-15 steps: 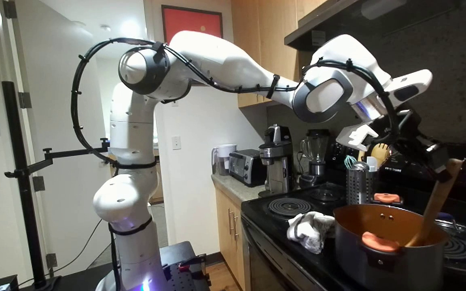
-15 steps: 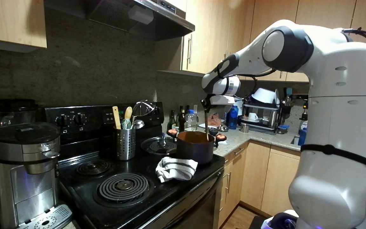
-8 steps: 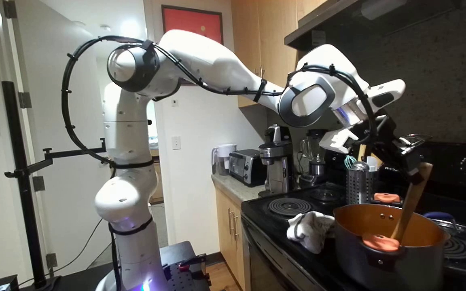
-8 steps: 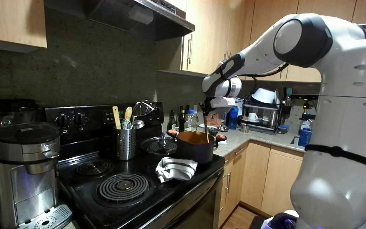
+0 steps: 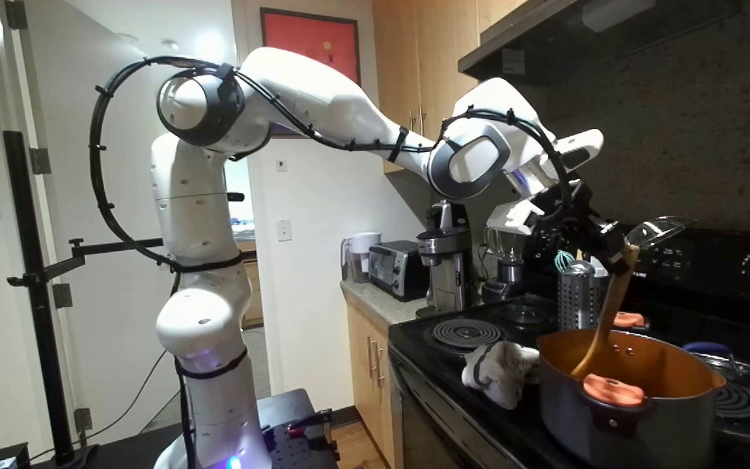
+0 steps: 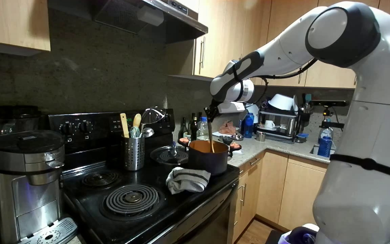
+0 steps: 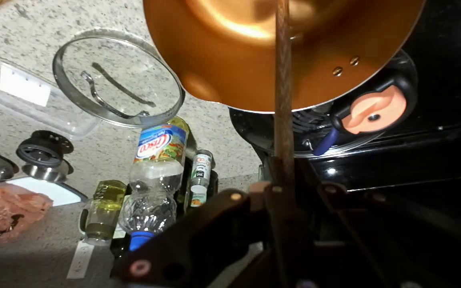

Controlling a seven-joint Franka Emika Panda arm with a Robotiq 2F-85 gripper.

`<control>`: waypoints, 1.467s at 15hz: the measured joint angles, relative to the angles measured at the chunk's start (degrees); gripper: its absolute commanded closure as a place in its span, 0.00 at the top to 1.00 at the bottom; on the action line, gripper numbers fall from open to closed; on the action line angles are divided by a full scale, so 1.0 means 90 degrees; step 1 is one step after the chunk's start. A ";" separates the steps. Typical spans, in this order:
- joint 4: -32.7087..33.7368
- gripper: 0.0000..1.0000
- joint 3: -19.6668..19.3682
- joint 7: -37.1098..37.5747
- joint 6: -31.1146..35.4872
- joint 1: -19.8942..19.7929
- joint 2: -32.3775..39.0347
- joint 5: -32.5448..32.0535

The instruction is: Stir the contents in the grey pot on the stove

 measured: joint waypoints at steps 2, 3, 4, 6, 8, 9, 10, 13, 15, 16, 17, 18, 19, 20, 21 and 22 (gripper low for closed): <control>-0.0024 0.03 0.0029 0.0005 0.0000 0.0081 -0.0002 0.0002; -0.0027 0.03 0.0037 0.0009 0.0000 0.0112 0.0009 0.0002; -0.0027 0.03 0.0038 0.0015 0.0000 0.0139 0.0026 0.0002; -0.0025 0.03 0.0050 0.0029 0.0000 0.0173 0.0081 0.0011; 0.0001 0.03 0.0071 0.0120 0.0000 0.0199 0.0155 0.0011; 0.0031 0.03 0.0081 0.0160 0.0000 0.0217 0.0199 0.0011; 0.0066 0.03 0.0093 0.0235 0.0000 0.0233 0.0244 0.0011; 0.0220 0.03 0.0168 0.0446 0.0000 0.0253 0.0369 0.0011; 0.0345 0.03 0.0193 0.0593 0.0000 0.0279 0.0449 0.0011; 0.0409 0.03 0.0195 0.0649 0.0000 0.0294 0.0489 0.0011; 0.0466 0.03 0.0196 0.0689 0.0000 0.0306 0.0528 0.0011; 0.0519 0.03 0.0196 0.0753 0.0000 0.0312 0.0565 0.0015; 0.0562 0.03 0.0197 0.0785 0.0000 0.0312 0.0600 0.0024; 0.0595 0.03 0.0196 0.0832 0.0000 0.0311 0.0636 0.0025; 0.0618 0.03 0.0196 0.0878 0.0000 0.0311 0.0670 0.0025; 0.0641 0.03 0.0196 0.0899 0.0000 0.0311 0.0707 0.0025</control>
